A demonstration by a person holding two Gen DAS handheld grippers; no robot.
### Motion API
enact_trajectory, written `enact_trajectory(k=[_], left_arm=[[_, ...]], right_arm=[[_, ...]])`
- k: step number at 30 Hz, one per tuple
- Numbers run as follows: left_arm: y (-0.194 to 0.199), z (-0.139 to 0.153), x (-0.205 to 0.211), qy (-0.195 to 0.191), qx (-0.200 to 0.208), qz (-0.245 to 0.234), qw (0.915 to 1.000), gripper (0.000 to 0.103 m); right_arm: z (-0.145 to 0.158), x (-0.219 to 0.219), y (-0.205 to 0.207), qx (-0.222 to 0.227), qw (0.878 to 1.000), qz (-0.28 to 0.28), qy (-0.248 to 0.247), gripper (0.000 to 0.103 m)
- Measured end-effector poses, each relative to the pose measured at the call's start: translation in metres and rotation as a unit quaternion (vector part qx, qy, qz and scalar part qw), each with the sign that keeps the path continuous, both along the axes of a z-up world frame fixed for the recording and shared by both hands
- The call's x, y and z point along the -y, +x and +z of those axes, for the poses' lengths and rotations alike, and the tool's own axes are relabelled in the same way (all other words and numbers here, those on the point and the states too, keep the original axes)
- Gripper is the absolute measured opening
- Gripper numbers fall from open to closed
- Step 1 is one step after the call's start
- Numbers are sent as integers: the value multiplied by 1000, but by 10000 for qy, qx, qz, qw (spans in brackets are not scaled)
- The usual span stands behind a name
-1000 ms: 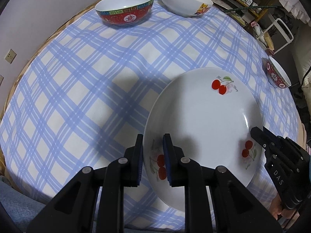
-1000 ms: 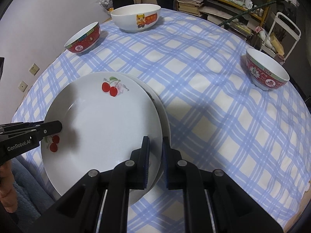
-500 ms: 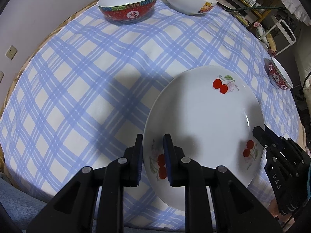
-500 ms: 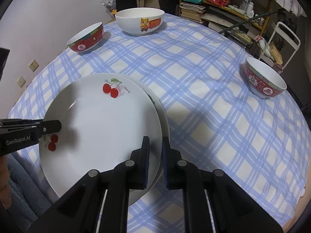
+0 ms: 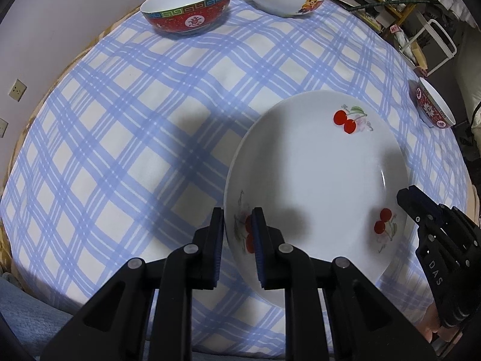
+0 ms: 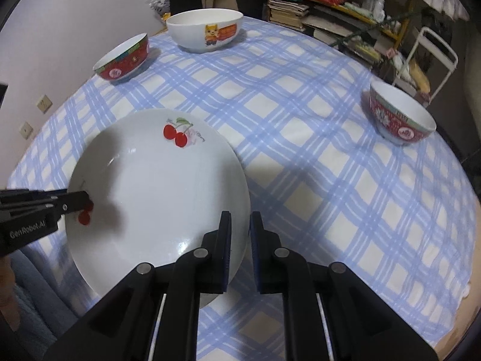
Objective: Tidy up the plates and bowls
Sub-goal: 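Carry both cherry plates onward and lower them toward the table, then open both tools to release the cherry plates, then grasp a plain white bowl rim with the left tool while the right tool grasps another white bowl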
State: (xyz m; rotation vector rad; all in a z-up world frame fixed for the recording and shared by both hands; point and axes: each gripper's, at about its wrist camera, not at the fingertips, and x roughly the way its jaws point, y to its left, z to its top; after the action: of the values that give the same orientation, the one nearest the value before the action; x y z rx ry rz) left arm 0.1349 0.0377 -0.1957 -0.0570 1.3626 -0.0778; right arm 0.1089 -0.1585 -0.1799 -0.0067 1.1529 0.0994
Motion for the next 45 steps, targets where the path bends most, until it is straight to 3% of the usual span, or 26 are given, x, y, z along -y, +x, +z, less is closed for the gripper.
enact_trajectory(k=[7, 15, 17, 19, 23, 26, 28, 33, 40, 45], left_arm=[[0, 3, -1, 24, 43, -18, 10000, 18], [0, 27, -2, 60, 423, -21, 9991, 19], [0, 36, -1, 112, 554, -47, 9984, 20], [3, 49, -2, 99, 713, -82, 9974, 28], [17, 72, -2, 199, 1066, -98, 9941, 46], [36, 85, -8, 268, 1168, -82, 9928, 55], [52, 90, -11, 371, 1177, -51, 9923, 72], [95, 104, -16, 602, 1396, -86, 9883, 76], [154, 113, -23, 383, 1766, 126, 9835, 79], [195, 103, -27, 189, 1696, 130, 9853, 79]], right_arm=[[-2, -1, 0, -10, 10000, -16, 27, 17], [0, 1, 5, -75, 9997, -103, 231, 19], [2, 3, 8, -71, 9994, -136, 312, 20], [7, 6, 14, 5, 9989, -142, 456, 23], [23, 5, 29, 322, 9983, -66, 484, 52], [37, 3, 46, 585, 9976, 125, 358, 63], [45, 3, 60, 723, 9965, 223, 366, 73], [60, 5, 96, 1068, 9929, 367, 369, 94], [65, 6, 158, 1129, 9925, 372, 293, 95], [64, 15, 196, 1136, 9925, -19, 444, 95]])
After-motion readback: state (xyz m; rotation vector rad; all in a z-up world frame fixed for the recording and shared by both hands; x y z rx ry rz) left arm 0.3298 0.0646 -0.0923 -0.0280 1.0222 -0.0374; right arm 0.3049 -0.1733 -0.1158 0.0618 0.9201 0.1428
